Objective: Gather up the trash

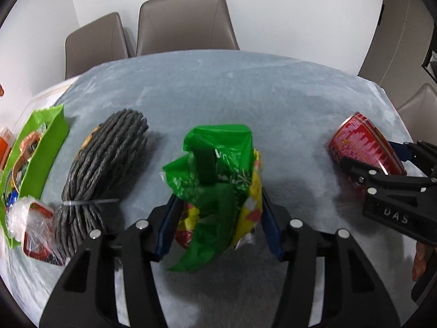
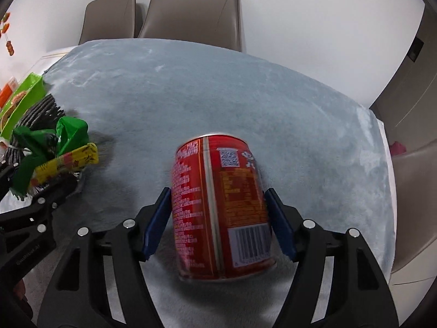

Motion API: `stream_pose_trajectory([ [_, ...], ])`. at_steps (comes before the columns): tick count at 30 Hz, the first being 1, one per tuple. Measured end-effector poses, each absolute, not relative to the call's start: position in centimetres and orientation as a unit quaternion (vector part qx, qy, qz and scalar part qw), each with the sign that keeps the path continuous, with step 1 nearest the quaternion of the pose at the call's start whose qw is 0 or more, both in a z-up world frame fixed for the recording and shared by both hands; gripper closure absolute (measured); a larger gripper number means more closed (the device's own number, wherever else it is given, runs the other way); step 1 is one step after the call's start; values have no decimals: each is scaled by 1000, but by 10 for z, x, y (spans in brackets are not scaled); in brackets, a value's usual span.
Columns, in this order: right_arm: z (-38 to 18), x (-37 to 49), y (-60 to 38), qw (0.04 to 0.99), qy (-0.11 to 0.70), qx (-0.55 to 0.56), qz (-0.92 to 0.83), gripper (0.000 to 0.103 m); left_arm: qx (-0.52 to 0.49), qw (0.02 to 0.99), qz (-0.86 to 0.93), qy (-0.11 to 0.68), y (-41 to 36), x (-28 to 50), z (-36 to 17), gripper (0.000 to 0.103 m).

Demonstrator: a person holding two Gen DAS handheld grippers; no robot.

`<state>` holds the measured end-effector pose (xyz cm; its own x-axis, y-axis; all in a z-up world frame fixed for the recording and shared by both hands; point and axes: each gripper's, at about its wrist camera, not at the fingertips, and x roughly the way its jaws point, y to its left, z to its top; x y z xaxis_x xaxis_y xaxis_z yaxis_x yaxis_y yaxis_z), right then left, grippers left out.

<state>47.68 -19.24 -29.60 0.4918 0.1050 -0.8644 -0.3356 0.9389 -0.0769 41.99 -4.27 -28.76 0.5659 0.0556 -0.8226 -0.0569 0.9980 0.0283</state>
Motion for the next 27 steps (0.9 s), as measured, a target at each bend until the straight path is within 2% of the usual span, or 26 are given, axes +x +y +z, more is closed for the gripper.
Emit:
stream_pose_trajectory([
  [8, -292, 468, -184, 851, 486, -125, 153, 38, -6, 889, 30, 457, -44, 413, -281, 59],
  [9, -290, 465, -183, 852, 484, -126, 156, 38, -6, 890, 29, 456, -43, 412, -278, 68],
  [27, -224, 368, -183, 861, 457, -123, 185, 38, -13, 898, 17, 440, -53, 316, -223, 68],
])
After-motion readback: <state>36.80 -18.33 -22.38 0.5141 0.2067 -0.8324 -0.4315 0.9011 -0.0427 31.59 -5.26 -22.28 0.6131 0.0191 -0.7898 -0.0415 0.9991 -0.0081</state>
